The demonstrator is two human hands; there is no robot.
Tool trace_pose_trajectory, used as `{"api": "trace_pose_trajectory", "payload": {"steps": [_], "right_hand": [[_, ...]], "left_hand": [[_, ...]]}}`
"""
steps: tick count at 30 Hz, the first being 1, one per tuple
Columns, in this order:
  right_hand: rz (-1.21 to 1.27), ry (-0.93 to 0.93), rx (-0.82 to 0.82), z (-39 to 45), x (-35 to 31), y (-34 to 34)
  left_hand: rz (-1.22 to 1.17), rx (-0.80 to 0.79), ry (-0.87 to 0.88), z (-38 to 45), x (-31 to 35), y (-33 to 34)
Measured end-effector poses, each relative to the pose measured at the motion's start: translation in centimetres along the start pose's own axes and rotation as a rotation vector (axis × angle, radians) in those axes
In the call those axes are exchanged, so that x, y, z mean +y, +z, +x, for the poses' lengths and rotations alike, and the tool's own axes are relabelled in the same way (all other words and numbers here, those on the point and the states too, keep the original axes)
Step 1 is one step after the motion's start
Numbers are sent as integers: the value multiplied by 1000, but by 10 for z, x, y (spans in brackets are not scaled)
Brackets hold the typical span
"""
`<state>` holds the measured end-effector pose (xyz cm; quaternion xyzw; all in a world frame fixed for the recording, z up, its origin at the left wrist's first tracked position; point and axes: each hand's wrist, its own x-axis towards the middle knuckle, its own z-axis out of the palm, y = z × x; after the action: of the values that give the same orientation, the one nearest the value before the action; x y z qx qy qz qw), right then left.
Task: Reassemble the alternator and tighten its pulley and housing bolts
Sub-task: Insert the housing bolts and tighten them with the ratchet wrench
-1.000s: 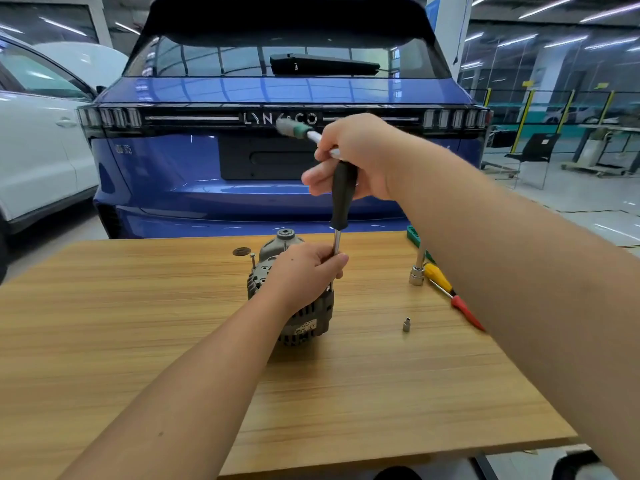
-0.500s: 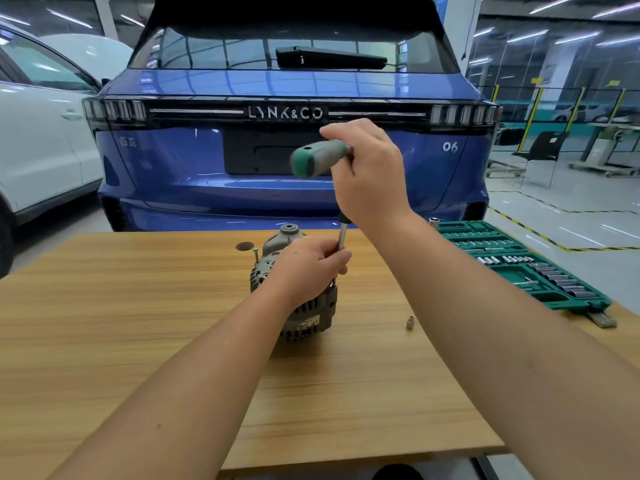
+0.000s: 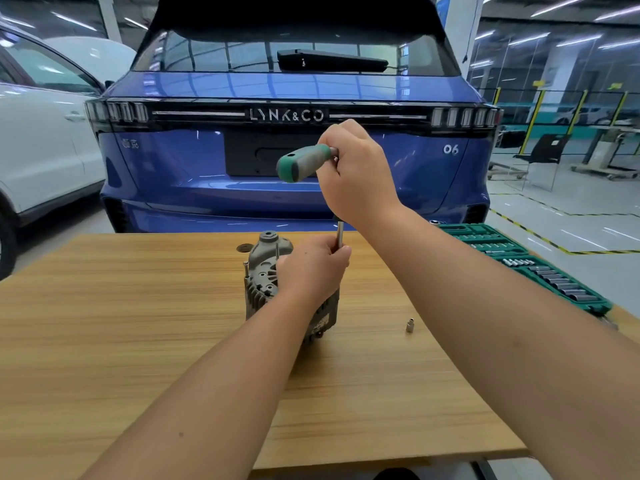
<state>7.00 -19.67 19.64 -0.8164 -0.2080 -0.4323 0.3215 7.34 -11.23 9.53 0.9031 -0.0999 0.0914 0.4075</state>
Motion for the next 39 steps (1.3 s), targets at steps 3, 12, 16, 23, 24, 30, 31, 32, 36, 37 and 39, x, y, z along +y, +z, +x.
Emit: {"api": "trace_pose_trajectory", "payload": {"steps": [3, 12, 16, 23, 24, 30, 31, 32, 36, 37, 39], "right_hand": [[-50, -1, -78, 4, 0, 1], [-174, 53, -436, 26, 10, -13], [-329, 29, -517, 44, 14, -20], [135, 727, -385, 64, 4, -25], [316, 840, -378, 62, 3, -28], [1015, 1057, -257, 41, 11, -12], [1087, 1047, -200, 36, 10, -7], [1147, 1008, -118, 32, 10, -1], [1121, 695, 185, 16, 13, 9], [1032, 635, 201, 14, 14, 8], [806, 521, 197, 9, 18, 7]], "left_hand": [[101, 55, -122, 5, 9, 8], [639, -215, 10, 39, 19, -29], [343, -381, 141, 29, -8, -41], [168, -317, 179, 30, -16, -35], [187, -315, 179, 31, -16, -34], [189, -257, 209, 28, -23, -30], [195, -257, 212, 28, -24, -30], [207, -259, 213, 28, -23, -29], [255, -296, 197, 31, -21, -28], [257, -314, 183, 32, -21, -29], [248, -355, 150, 34, -20, -30]]}}
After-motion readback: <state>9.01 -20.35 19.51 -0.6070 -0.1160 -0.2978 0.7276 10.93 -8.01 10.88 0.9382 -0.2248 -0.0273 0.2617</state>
